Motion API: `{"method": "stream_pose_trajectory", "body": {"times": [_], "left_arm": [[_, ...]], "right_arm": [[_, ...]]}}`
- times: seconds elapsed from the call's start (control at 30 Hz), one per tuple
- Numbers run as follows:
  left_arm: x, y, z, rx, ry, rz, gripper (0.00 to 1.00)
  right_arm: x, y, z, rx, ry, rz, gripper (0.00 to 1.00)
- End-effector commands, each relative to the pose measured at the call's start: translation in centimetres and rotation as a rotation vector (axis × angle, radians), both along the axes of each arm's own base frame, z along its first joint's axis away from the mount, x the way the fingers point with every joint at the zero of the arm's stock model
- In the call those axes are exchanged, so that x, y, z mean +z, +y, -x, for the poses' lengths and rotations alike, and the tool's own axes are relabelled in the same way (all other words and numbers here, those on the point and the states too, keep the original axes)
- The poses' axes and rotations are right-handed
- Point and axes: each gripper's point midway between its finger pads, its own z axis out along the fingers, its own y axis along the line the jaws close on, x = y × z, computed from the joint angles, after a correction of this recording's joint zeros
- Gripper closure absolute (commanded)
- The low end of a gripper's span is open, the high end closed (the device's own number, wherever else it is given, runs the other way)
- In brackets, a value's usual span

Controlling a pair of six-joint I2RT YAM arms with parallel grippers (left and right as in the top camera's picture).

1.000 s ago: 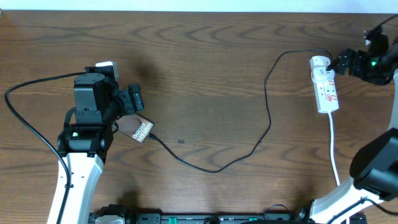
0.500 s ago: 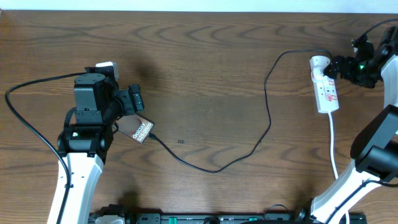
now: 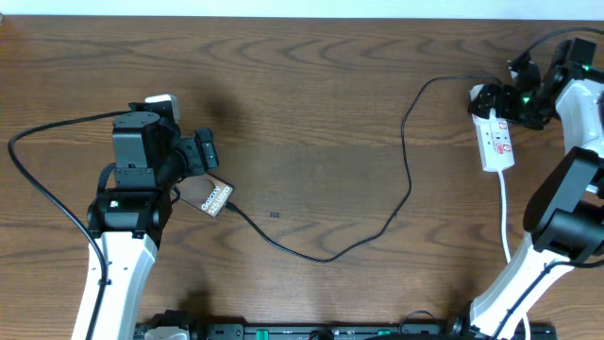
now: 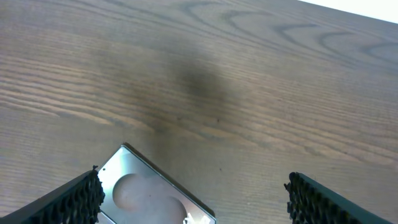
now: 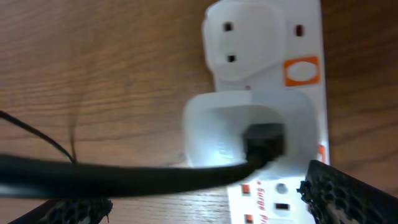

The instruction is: Plug charger to phone and switch on socket

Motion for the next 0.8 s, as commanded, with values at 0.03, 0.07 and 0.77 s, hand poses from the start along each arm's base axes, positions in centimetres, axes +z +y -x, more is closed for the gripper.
{"method": "stream_pose_trajectory", "body": {"times": [0.03, 0.07, 0.77], "left_arm": [[0.9, 0.1, -0.1, 0.006, -0.016, -0.005, 0.09], [0.9, 0.1, -0.1, 0.006, -0.015, -0.005, 0.08], [0.7, 0.1, 0.0, 0.005, -0.008, -0.005, 0.08]], "right_arm": [[-0.1, 0.6, -0.5, -0.019, 0.001, -0.007, 0.01], [-0.1, 0.4, -0.5, -0.033, 0.005, 0.001, 0.01], [-0.4, -0.2, -0.5, -0.049, 0.016, 0.041, 0.01]]}}
